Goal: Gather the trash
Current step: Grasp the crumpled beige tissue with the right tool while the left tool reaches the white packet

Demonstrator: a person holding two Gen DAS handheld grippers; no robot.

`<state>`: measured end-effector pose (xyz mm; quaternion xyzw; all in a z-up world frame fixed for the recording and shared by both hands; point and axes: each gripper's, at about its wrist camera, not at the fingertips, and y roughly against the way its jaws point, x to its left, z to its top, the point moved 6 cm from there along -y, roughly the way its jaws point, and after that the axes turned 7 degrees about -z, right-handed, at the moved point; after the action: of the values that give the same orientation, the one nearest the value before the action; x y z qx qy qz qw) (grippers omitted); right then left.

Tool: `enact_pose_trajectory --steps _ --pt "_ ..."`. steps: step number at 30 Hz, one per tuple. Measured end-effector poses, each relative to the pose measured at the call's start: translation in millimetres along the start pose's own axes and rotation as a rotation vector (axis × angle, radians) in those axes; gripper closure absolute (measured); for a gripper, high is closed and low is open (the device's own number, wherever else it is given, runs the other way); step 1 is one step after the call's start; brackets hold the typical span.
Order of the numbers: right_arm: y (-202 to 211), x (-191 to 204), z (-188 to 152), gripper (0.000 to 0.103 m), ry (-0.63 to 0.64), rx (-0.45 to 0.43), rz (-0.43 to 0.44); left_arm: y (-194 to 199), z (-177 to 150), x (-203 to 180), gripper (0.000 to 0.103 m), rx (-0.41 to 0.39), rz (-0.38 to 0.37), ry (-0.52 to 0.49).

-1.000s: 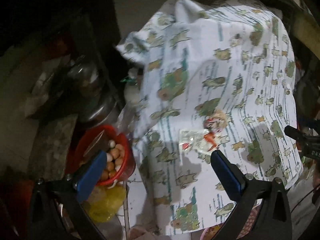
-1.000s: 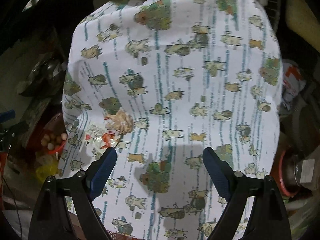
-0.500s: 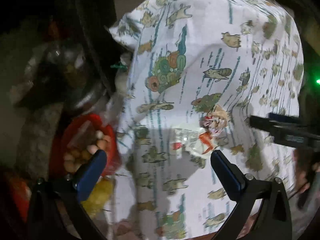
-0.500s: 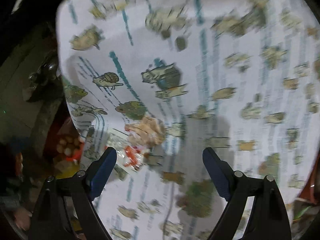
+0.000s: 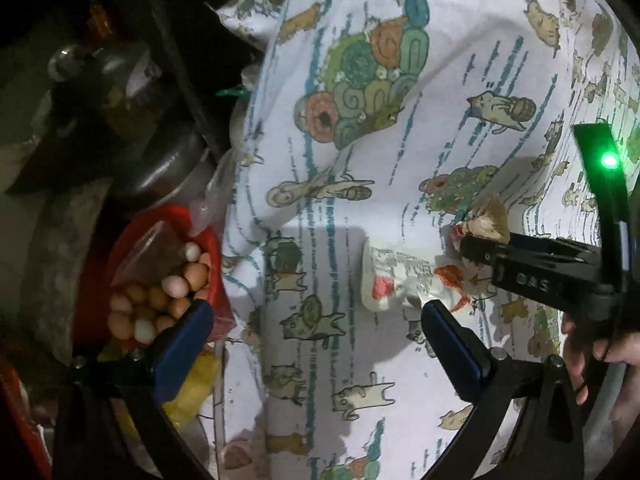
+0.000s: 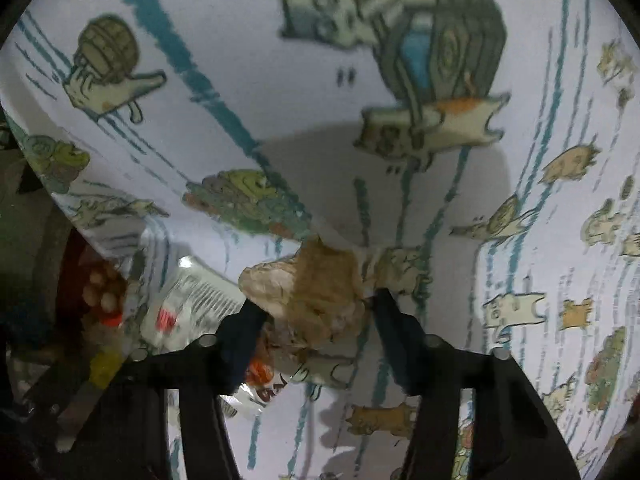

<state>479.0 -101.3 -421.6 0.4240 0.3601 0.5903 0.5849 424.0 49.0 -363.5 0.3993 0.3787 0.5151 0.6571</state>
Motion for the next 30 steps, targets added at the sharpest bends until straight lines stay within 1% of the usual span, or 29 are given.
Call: enact_pose_trajectory --steps 1,3,5,6,8,10,13,14,16,18,20,21,23,25,27,28,30 --pt "4 -1 0 0.051 -0.002 -0.012 0.019 -3 1 -2 0.000 0.009 -0.012 0.007" --pt "20 -8 0 0.051 0.006 -0.048 -0.014 -8 4 -4 0.000 0.023 -0.033 0.028" --pt "42 -15 -1 0.051 0.019 -0.091 -0.051 -13 5 -6 0.000 0.043 -0.074 0.082" --pt "49 -17 -3 0.051 0.020 -0.099 -0.056 -16 6 -7 0.000 0.053 -0.105 0.121" --pt "64 -27 -4 0.051 0.013 -0.105 -0.051 -22 5 -10 0.000 0.071 -0.142 0.196" --pt "73 -37 -5 0.051 0.012 -0.115 -0.052 -30 0 -13 0.000 0.094 -0.125 0.252" --pt "80 -63 -11 0.051 0.013 -0.125 -0.113 -44 -5 -24 0.000 0.132 -0.124 0.313" --pt "79 -72 -10 0.051 0.007 -0.123 -0.131 -48 -3 -28 0.000 0.128 -0.119 0.339" --pt "79 -87 -10 0.051 -0.015 -0.114 -0.144 -52 2 -34 0.000 0.106 -0.092 0.361" --pt "80 -99 -9 0.051 -0.036 -0.111 -0.146 -54 9 -41 0.000 0.075 -0.053 0.355" --pt "81 -107 -8 0.051 -0.047 -0.111 -0.150 -62 17 -52 0.000 0.062 0.052 0.287" --pt "81 -110 -8 0.051 -0.049 -0.109 -0.152 -67 20 -57 0.000 0.064 0.084 0.251" --pt "79 -115 -10 0.051 -0.056 -0.098 -0.152 -75 21 -63 0.000 0.074 0.112 0.233" --pt "82 -123 -11 0.050 -0.065 -0.088 -0.149 -80 20 -63 0.000 0.067 0.133 0.260" --pt "81 -119 -15 0.050 -0.055 -0.072 -0.151 -86 19 -66 0.000 0.068 0.138 0.270" --pt "81 -119 -18 0.050 -0.043 -0.069 -0.148 -87 21 -63 0.000 0.074 0.147 0.259" --pt "81 -109 -18 0.050 -0.008 -0.076 -0.154 -92 23 -69 0.000 0.083 0.188 0.219"
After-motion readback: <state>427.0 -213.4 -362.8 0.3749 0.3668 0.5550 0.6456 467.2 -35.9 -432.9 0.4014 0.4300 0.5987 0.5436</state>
